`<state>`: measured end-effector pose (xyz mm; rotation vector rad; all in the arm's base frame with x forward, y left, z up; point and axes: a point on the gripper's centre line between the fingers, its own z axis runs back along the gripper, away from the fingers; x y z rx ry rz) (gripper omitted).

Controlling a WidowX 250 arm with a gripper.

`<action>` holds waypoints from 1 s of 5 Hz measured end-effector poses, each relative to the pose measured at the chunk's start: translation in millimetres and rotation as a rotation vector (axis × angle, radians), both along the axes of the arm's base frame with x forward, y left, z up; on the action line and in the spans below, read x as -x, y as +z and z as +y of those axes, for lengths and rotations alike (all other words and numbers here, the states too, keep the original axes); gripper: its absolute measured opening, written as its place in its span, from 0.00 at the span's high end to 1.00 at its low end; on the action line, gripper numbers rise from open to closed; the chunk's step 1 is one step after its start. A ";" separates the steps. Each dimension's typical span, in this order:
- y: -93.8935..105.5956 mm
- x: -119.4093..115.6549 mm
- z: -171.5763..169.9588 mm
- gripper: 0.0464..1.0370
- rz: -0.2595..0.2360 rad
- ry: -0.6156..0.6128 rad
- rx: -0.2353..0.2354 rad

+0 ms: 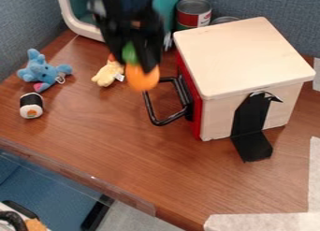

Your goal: Move the orange carrot to the right in front of the drawer

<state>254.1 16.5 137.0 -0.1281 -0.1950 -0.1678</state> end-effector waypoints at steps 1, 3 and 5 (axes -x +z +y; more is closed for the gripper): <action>-38.0 12.4 8.8 0.44 0.052 0.005 -0.050; -111.0 27.9 26.0 0.44 0.196 0.024 -0.162; -122.3 25.8 34.1 0.37 0.157 0.075 -0.215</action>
